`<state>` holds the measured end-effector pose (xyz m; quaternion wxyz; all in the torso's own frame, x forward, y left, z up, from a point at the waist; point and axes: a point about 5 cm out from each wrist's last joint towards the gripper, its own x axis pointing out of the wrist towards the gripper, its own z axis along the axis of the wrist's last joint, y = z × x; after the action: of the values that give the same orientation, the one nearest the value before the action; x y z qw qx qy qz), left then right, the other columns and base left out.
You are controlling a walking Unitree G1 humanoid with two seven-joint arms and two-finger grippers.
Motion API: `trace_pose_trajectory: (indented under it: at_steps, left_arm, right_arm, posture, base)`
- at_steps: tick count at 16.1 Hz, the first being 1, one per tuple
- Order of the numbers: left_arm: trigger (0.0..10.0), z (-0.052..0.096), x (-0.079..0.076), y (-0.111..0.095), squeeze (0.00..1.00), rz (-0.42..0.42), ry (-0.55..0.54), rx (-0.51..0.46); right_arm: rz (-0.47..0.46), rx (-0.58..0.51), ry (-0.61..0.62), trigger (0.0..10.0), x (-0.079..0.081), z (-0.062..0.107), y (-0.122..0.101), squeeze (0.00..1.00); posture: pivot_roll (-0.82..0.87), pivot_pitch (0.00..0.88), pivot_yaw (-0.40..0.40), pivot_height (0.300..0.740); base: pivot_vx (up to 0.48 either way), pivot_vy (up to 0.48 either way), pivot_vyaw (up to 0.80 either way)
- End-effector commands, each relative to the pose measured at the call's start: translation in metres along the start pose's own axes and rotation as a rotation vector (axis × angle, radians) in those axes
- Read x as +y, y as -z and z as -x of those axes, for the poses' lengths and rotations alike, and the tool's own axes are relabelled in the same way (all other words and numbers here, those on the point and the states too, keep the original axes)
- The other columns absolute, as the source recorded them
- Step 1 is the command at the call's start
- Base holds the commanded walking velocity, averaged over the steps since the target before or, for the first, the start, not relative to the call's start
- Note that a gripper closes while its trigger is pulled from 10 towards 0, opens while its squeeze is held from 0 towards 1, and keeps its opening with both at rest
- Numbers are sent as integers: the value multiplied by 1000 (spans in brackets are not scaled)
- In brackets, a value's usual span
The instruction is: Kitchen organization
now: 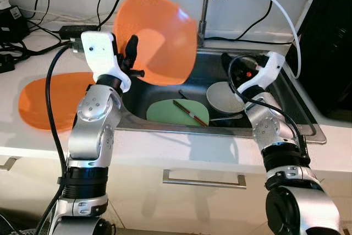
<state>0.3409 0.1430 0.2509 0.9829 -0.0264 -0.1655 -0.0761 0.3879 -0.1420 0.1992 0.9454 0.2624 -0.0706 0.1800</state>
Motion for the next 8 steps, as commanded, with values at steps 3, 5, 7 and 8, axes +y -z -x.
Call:
trace_pose_trajectory:
  at_steps: [3,5,7,8]
  left_arm:
    - [10000,0,-6,-5,0,-34,36,-31]
    - [10000,-1,-7,-6,0,-36,39,-34]
    - [10000,-2,-9,-7,0,-40,45,-39]
    - [10000,-3,-9,-7,0,-40,46,-40]
  right_arm:
    - [-64,25,-77,10000,10,2,4,0]
    - [-80,82,-150,10000,19,3,10,0]
    - [-100,101,-186,10000,25,4,12,0]
    - [-106,102,-187,10000,26,4,13,0]
  posture:
    - [94,0,16,740]
    - [96,0,13,740]
    - [99,0,11,740]
    - [98,0,12,740]
  base:
    - [0,0,0]
    - [0,0,0]
    - [0,0,0]
    - [0,0,0]
